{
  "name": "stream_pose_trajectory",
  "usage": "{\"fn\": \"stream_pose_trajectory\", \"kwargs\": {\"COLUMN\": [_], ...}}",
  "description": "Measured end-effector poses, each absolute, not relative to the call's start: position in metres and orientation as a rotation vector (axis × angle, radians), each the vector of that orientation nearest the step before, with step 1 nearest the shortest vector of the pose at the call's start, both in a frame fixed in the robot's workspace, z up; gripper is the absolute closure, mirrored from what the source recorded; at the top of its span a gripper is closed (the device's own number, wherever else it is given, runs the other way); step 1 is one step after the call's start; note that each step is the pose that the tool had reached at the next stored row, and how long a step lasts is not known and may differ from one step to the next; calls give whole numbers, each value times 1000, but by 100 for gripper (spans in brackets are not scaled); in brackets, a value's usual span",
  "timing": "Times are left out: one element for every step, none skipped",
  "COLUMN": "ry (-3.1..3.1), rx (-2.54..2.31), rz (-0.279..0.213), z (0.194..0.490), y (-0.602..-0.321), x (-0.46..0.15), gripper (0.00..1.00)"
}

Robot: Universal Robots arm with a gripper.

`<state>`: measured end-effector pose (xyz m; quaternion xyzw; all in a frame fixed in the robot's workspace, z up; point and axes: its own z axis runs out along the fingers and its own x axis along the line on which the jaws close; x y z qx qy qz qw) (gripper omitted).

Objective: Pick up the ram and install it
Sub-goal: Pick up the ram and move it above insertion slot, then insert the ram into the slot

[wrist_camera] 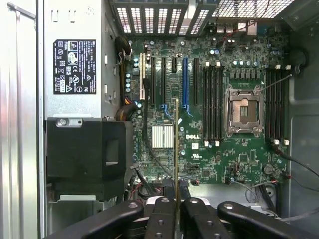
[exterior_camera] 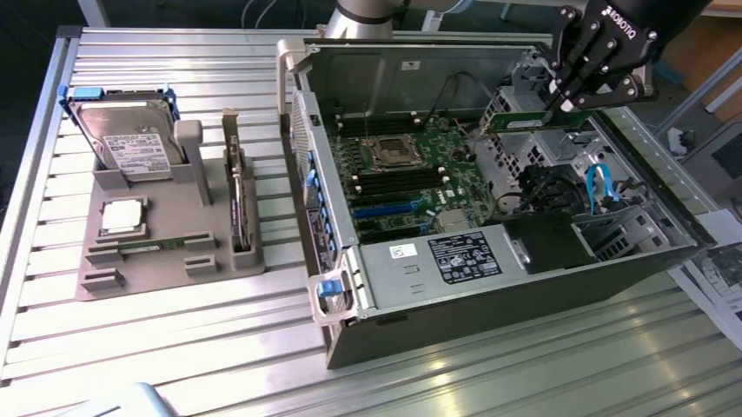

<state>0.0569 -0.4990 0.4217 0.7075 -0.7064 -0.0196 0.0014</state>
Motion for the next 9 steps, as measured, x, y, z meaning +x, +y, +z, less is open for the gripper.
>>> {"fn": "stream_pose_trajectory", "kwargs": {"ry": [-2217,-2217,-2217,-2217,-2217,-2217,-2217,-2217,-2217], "rx": [2221,2221,2221,2221,2221,2221,2221,2221,2221], "rz": [-61,-61,-61,-61,-61,-61,-61,-61,-61], "z": [422,422,422,422,422,422,422,422,421], "y": [-499,-499,-499,-499,-499,-499,-499,-499,-497], "x": [57,57,57,57,57,57,57,57,57], "gripper": [87,87,87,87,87,87,87,87,87]}}
